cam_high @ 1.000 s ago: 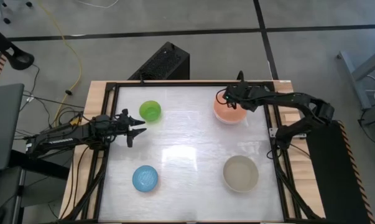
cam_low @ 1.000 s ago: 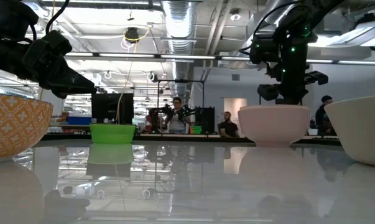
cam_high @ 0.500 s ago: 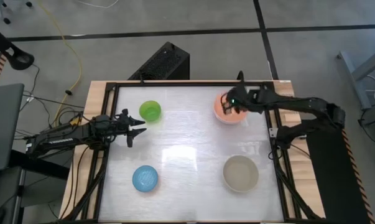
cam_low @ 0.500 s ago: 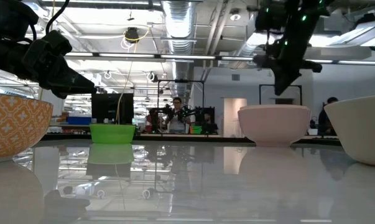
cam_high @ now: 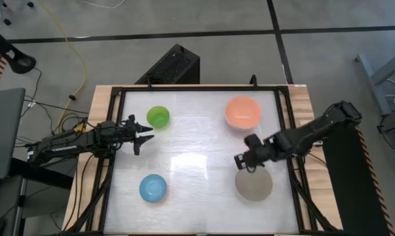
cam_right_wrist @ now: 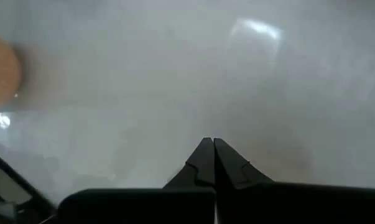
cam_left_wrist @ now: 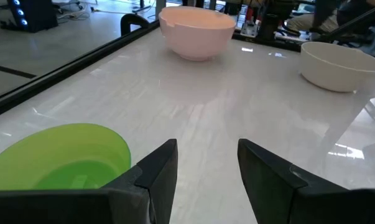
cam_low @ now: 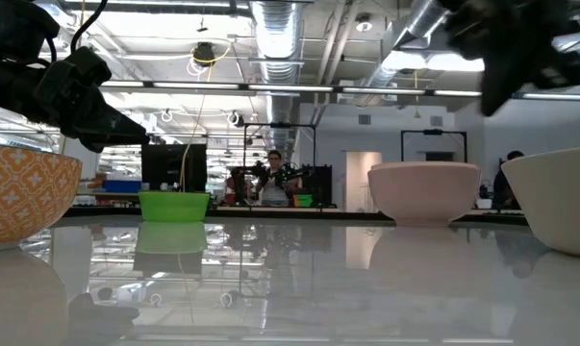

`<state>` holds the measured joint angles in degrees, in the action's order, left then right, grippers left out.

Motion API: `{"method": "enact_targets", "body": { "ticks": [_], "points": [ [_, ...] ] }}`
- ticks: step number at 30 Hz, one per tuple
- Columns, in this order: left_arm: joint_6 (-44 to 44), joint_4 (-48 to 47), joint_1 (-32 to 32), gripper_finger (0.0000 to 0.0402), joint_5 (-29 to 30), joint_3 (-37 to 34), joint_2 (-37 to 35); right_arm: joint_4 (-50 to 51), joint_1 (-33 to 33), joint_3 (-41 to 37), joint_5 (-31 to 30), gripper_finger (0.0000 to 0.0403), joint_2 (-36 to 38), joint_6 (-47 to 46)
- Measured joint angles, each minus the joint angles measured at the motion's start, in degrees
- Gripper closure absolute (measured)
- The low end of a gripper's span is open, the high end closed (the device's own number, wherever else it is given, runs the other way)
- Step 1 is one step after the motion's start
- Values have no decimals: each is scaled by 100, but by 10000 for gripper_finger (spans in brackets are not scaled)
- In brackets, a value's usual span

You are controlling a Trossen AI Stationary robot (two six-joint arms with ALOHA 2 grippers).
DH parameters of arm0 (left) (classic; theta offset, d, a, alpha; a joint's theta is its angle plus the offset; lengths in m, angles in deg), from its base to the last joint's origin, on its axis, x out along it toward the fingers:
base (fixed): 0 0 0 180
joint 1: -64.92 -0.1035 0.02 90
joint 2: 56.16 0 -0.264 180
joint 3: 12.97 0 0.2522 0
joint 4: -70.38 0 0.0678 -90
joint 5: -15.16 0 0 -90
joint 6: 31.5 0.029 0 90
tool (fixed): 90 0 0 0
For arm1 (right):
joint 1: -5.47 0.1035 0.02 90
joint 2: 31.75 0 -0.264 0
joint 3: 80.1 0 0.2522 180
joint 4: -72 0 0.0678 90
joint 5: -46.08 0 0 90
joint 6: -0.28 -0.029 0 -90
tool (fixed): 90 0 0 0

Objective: Nest bowls inside each other
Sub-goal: Stack the gray bowl on top of the orange bowl

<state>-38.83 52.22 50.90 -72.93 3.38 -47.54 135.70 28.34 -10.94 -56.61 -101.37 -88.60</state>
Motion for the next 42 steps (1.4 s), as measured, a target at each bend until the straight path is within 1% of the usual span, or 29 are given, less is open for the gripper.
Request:
{"method": "enact_targets", "body": {
  "ticks": [3, 6, 9, 12, 16, 20, 25, 27, 29, 33, 37, 39, 42],
  "points": [
    [2, -2, 0, 244, 2, 1, -1, 485, 478, -2, 112, 397, 0, -981],
    [0, -2, 0, 244, 2, 2, -2, 1060, 841, -7, 350, 397, 2, -1649],
    [0, -2, 0, 244, 0, 0, 0, 1462, 1096, -7, 558, 394, 2, -2073],
    [2, -1, 0, 244, 1, 1, -2, 1649, 1270, -7, 726, 379, 2, -2284],
    [2, -2, 0, 244, 2, 2, -2, 1701, 1384, -7, 783, 332, 2, -2468],
    [2, -2, 0, 244, 2, 0, -2, 1687, 1439, -138, 892, 264, -4, -2618],
    [0, -2, 0, 244, 0, 0, -2, 1616, 1508, -618, 1305, 180, -7, -2785],
    [1, 0, 0, 244, 1, 2, -2, 1361, 1526, -812, 1295, 157, -7, -2778],
    [1, -1, 0, 244, 2, 0, -2, 1045, 1540, -997, 1294, 145, -7, -2774],
    [2, -2, 0, 244, 2, 0, -2, 432, 1560, -1378, 1294, 144, -9, -2770],
    [2, 0, 0, 244, 2, 0, -2, 175, 1574, -1625, 1290, 159, -10, -2744],
    [0, -1, 0, 244, 1, 1, -1, 165, 1573, -1629, 1281, 180, -11, -2643],
    [2, -2, 0, 244, 0, 0, -2, 168, 1563, -1628, 1281, 241, -8, -2605]
  ]
}}
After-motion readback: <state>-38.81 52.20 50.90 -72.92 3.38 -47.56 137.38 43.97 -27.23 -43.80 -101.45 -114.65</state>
